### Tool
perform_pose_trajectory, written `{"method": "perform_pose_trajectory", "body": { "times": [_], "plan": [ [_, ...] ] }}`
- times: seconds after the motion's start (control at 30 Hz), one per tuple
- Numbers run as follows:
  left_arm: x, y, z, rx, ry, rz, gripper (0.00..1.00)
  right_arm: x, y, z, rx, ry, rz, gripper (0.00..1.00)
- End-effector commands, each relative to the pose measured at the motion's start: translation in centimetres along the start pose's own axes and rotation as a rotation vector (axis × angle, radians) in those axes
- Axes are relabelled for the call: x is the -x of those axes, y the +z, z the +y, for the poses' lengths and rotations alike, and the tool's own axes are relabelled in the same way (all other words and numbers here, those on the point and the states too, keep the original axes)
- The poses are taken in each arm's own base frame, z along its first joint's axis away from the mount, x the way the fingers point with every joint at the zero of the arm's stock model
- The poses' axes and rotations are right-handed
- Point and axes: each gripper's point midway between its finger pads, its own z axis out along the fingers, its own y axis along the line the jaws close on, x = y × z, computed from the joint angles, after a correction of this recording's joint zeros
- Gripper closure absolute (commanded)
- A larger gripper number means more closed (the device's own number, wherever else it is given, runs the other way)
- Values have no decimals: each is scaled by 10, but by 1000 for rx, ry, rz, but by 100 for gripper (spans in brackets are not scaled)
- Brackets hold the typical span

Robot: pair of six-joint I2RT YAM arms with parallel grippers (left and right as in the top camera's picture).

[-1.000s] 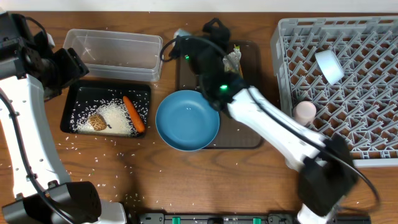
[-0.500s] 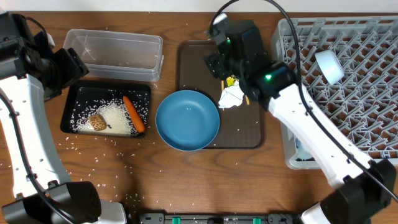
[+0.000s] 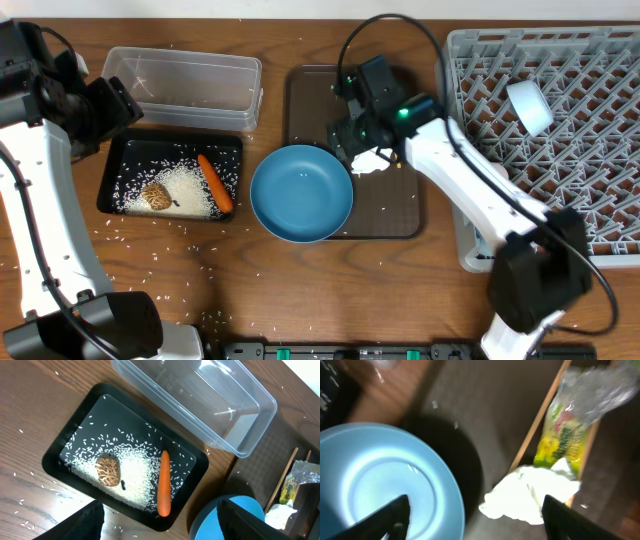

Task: Sort waste into correct bins and load items into the dishwasher rack
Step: 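Lower the right gripper to the teal bowl's rim and grasp it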

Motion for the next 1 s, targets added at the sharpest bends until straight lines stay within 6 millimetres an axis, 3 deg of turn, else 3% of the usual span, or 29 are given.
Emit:
{"method": "perform_pose_trajectory", "body": {
  "times": [0.0,0.17,0.3,0.53,0.63,0.77,0.97],
  "plan": [
    [-2,5,2,5,-19,18,27,-23,28,7,52,24,104,39],
    [-2,5,2,5,-19,17,27,-55,51,27,182,52,247,57],
    [-2,5,2,5,-19,17,26,-69,52,35,233,69,308,62],
    [-2,5,2,5,-19,17,26,-86,52,34,226,114,373,66],
    [-1,5,2,4,-18,14,27,-93,58,33,214,154,393,58],
    [-1,5,2,4,-18,13,26,-100,64,31,201,200,418,59],
    [-1,5,2,4,-18,13,26,-104,70,31,196,226,436,83]
  ]
}}
